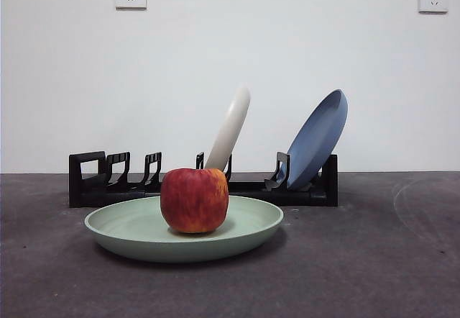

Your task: Take the green plate from the plate rack,put the plate on the table,take the apple from the table,put the apple in the plate

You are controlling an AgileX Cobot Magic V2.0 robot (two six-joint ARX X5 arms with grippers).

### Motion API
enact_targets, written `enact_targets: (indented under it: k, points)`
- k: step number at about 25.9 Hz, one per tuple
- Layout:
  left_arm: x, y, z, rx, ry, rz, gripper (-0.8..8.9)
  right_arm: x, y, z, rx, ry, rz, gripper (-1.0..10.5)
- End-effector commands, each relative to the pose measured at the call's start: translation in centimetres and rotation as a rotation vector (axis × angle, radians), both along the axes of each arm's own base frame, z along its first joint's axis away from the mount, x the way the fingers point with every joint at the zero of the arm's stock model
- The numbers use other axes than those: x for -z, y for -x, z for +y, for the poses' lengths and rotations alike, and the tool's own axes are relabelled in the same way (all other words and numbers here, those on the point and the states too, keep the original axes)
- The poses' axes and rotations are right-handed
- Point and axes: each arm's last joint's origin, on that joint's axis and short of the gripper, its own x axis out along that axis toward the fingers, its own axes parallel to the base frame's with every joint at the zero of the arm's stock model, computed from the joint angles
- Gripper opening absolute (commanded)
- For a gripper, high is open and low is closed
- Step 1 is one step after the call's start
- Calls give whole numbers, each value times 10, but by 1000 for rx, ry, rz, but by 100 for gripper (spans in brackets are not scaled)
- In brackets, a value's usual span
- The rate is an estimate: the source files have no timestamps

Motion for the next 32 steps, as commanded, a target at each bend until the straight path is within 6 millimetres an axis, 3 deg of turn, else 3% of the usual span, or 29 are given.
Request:
enact_targets:
  k: [1, 5, 8, 12, 17, 21, 23, 24, 32]
  points:
    - [-2, -8, -15, 2, -53, 12, 165, -11, 18, -20, 12, 5, -24, 593]
    - [-4, -19, -35, 2, -112, 42, 166, -21, 45, -49, 39, -24, -58, 592]
    - [-5, -26, -48, 3, -151, 62, 166, -16, 63, -70, 70, -39, -67, 592]
    - [-4, -37, -68, 2, -210, 97, 166, 16, 94, -103, 151, -83, -61, 590]
    - [-1, -46, -86, -6, -258, 141, 166, 54, 109, -120, 219, -159, -45, 588]
    - [1, -52, -97, -6, -292, 159, 165, 59, 110, -121, 223, -151, -42, 371]
    - [2, -54, -101, -3, -309, 164, 95, 59, 110, -121, 219, -149, -44, -15]
    - [2, -55, -102, 2, -324, 161, -26, 59, 110, -121, 222, -146, -48, -9]
    - [3, -56, -105, 12, -340, 160, -8, 60, 110, -122, 228, -143, -49, -11]
